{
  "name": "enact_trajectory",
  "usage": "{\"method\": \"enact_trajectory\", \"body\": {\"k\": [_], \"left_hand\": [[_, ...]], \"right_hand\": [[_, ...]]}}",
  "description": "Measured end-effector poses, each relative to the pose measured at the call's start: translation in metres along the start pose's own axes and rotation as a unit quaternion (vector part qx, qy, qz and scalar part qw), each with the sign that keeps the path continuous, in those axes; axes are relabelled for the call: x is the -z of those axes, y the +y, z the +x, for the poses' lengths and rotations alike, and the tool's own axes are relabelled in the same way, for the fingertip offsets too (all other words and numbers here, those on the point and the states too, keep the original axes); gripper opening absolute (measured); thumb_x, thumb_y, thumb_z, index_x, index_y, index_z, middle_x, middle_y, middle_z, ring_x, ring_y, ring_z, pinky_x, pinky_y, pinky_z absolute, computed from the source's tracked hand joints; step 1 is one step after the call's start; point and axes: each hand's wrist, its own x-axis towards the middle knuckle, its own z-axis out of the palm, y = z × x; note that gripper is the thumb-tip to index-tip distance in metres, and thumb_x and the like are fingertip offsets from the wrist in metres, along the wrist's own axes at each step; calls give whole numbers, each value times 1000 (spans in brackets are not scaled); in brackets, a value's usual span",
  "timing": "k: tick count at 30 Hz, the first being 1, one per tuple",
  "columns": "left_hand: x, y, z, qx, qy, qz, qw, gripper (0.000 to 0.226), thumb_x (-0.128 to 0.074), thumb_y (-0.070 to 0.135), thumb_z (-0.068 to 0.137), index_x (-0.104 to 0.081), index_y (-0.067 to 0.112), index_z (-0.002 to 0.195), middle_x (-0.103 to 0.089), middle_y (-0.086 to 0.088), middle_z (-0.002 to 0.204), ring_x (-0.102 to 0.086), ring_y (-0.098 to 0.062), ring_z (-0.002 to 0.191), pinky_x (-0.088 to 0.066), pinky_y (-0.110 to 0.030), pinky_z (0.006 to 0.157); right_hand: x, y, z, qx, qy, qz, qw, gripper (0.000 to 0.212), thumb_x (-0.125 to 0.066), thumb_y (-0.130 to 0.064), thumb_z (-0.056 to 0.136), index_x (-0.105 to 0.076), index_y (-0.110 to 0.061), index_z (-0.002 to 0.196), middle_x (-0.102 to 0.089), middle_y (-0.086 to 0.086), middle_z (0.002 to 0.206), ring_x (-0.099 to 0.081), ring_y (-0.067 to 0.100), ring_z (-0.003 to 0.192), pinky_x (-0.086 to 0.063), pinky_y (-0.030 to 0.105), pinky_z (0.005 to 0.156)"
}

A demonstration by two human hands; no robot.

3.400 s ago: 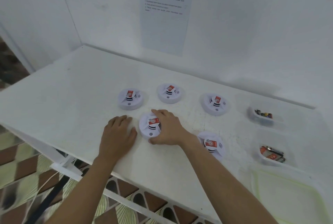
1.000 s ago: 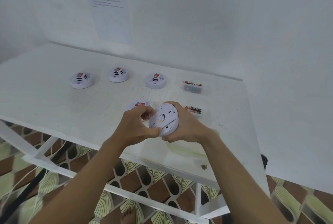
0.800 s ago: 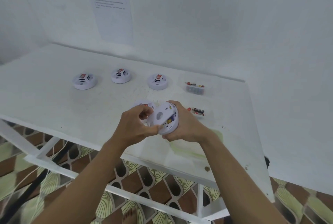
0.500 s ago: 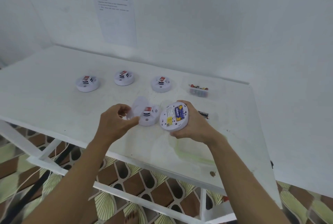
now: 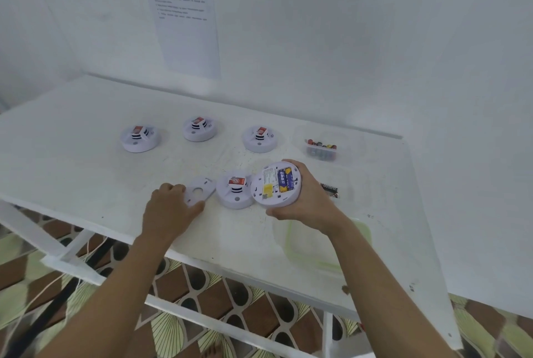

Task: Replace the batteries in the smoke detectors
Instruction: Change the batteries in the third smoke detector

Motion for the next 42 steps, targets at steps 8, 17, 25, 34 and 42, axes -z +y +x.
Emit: {"method": "enact_trajectory", "body": {"k": [8, 17, 25, 34, 42], "left_hand": [[21, 42, -5, -93, 13, -226, 970, 22, -59, 25, 96, -69, 24, 116, -69, 3, 102, -63, -13, 85, -43, -15, 75], [35, 78, 1, 7, -233, -547, 804, 24, -52, 18, 101, -65, 11, 119, -73, -15, 103, -70, -34, 86, -58, -41, 81], [36, 67, 42, -28, -167, -542, 823, 23, -52, 21, 101, -71, 25, 113, -75, 1, 106, -71, -21, 97, -58, -34, 76], [33, 62, 66, -21, -103, -525, 845, 37, -65, 34, 92, -55, 29, 126, -68, 5, 109, -71, -14, 93, -58, -25, 70], [34, 52, 86, -47, -113, -563, 817, 16, -61, 24, 96, -51, 25, 109, -67, -6, 113, -71, -20, 94, -60, -45, 78]], "right_hand": [[-10, -5, 10, 8, -15, 5, 1000, 90, -91, 2, 64, -42, -25, 135, -62, -9, 121, -64, -1, 105, -57, 22, 74], [-29, -6, 33, 14, -18, 55, 998, 88, -88, -2, 72, -37, -22, 141, -59, -8, 128, -62, 6, 115, -57, 29, 91], [-42, -10, 59, -82, -7, 143, 986, 33, -47, -27, 107, -53, -18, 138, -72, 5, 118, -71, 23, 104, -59, 41, 92], [-61, -20, 87, -104, 117, 209, 965, 23, -50, -24, 105, -54, -12, 125, -67, 10, 123, -73, 22, 101, -62, 35, 79], [-79, -36, 108, -120, 147, 296, 936, 26, -59, -21, 94, -42, -20, 113, -63, 19, 123, -71, 33, 95, -61, 41, 68]]}}
